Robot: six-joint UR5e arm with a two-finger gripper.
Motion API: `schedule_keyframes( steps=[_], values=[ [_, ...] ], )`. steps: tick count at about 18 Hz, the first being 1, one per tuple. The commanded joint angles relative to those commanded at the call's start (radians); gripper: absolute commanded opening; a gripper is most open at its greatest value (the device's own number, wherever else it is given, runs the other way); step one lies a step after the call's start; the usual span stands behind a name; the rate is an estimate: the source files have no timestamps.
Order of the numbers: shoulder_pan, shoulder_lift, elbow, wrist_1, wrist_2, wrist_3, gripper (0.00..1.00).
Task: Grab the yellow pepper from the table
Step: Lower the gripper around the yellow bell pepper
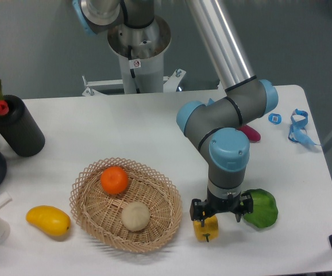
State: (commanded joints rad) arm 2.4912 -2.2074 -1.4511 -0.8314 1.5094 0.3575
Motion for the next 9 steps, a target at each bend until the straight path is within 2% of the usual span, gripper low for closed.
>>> schedule_keyframes(
  steps=[9],
  values=[
    [-0.009, -0.018, -0.003, 0.000, 0.002, -0.002, 1.00]
  ],
)
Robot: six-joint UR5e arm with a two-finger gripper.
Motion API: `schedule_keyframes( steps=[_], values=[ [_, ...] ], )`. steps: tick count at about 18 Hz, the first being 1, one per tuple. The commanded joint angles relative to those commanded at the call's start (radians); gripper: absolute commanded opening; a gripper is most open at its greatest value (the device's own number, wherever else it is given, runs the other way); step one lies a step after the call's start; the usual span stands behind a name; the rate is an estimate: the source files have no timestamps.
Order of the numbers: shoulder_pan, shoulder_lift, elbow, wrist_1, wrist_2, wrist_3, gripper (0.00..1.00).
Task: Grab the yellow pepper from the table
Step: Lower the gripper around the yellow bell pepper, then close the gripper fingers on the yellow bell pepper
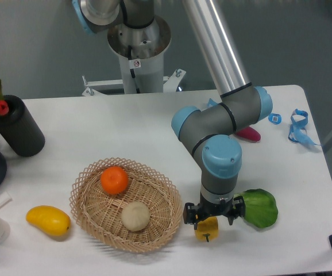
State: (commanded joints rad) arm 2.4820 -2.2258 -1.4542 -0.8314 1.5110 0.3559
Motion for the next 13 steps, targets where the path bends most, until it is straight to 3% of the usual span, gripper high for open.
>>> schedule_keyframes(
  steps=[11, 13],
  values=[
    [0.000, -0.008, -0.003, 0.000, 0.000, 0.005, 1.00],
    [0.000, -0.006, -0.003, -0.002, 0.000, 0.005, 0.95]
  ],
)
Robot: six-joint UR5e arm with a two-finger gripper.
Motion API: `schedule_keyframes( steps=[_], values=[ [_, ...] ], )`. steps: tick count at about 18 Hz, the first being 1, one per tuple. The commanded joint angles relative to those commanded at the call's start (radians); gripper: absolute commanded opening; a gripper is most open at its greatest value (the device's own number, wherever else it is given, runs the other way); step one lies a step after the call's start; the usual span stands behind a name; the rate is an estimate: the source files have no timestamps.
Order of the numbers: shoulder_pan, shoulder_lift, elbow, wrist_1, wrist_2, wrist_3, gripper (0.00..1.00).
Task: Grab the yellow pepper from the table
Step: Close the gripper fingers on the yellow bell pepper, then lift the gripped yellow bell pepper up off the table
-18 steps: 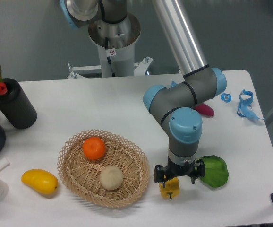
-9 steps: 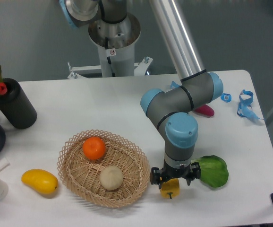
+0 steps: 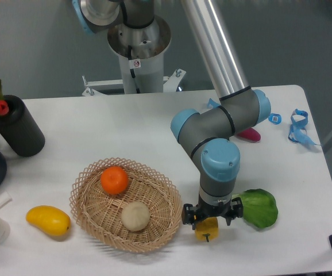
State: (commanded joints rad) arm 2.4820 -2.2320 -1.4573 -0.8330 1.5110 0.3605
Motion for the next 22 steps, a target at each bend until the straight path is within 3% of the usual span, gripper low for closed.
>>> schedule_keyframes(
  steps=[5, 11, 15, 19, 22],
  values=[
    [0.000, 0.000, 0.000, 0.000, 0.002, -0.003, 0.70],
    [0.000, 0.005, 0.002, 0.000, 0.002, 0.002, 0.51],
    [0.000, 0.018, 0.018, -0.002, 0.006, 0.023, 0.48],
    [-0.003, 0.095, 0.020, -0.011, 0.087, 0.179, 0.48],
    [-0.018, 0.165, -0.015, -0.023, 0.087, 0.326, 0.48]
  ],
)
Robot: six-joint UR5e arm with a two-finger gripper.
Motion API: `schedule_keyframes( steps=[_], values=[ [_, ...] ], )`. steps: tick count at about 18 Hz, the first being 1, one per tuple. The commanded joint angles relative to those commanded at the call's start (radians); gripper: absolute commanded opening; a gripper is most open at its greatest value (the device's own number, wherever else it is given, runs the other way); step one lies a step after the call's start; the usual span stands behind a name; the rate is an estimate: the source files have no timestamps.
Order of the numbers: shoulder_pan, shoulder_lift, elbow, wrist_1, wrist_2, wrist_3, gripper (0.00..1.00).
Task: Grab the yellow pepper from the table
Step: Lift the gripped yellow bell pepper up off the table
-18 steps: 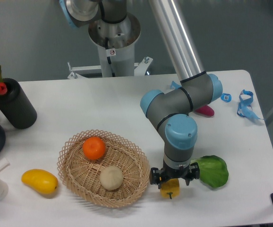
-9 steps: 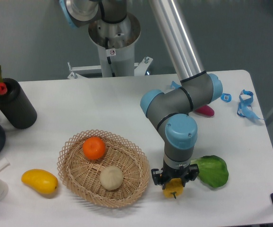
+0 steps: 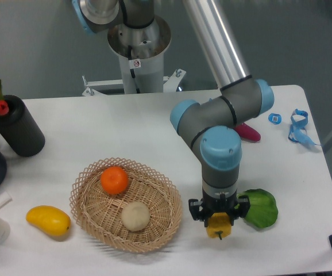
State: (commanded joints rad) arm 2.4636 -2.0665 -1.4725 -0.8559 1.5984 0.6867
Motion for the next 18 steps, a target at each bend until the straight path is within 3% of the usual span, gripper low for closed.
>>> schedule_keyframes(
  steps=[7, 10, 15, 18],
  values=[
    [0.000, 0.150, 0.006, -0.100, -0.047, 0.126, 0.48],
    [0.014, 0.201, 0.003, -0.181, -0.060, 0.142, 0.48],
    [0.061, 0.244, 0.003, -0.258, -0.066, 0.235, 0.47],
    [0.071, 0.250, 0.003, -0.264, -0.069, 0.243, 0.48]
  ],
)
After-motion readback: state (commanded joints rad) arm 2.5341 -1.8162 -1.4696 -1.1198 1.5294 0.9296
